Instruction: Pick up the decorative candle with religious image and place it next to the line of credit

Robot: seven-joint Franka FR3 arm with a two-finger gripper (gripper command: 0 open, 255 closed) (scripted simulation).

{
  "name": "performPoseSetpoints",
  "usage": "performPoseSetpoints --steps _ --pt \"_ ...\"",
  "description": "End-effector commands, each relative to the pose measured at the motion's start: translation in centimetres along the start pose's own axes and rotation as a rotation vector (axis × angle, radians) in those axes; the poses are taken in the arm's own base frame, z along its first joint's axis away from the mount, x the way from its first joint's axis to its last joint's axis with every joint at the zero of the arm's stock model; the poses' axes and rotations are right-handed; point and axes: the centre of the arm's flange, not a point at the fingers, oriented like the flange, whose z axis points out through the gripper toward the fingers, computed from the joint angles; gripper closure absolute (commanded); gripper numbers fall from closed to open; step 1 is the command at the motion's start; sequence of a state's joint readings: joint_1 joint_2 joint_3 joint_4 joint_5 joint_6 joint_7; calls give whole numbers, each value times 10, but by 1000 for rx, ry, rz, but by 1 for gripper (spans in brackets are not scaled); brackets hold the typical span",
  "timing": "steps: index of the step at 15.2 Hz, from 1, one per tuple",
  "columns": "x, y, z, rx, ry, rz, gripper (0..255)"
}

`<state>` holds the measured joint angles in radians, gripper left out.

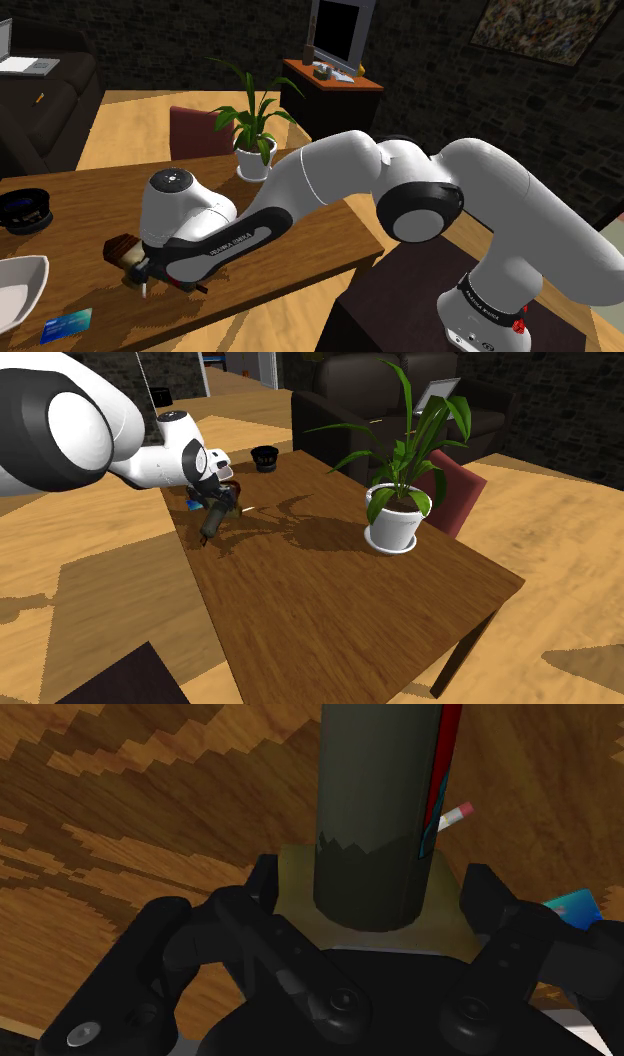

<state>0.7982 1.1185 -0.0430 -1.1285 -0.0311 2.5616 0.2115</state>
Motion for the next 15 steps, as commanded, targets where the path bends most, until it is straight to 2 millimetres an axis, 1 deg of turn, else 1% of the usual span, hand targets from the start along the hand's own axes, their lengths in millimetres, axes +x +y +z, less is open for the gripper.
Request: performPoseSetpoints --steps 1,3,6,7,15 --pt "0 0 0 0 1 0 0" --pt "0 0 0 0 1 0 0" --pt "0 0 -40 0 1 0 0" --pt "0 0 -50 0 1 0 0" --pt "0 0 -50 0 1 0 0"
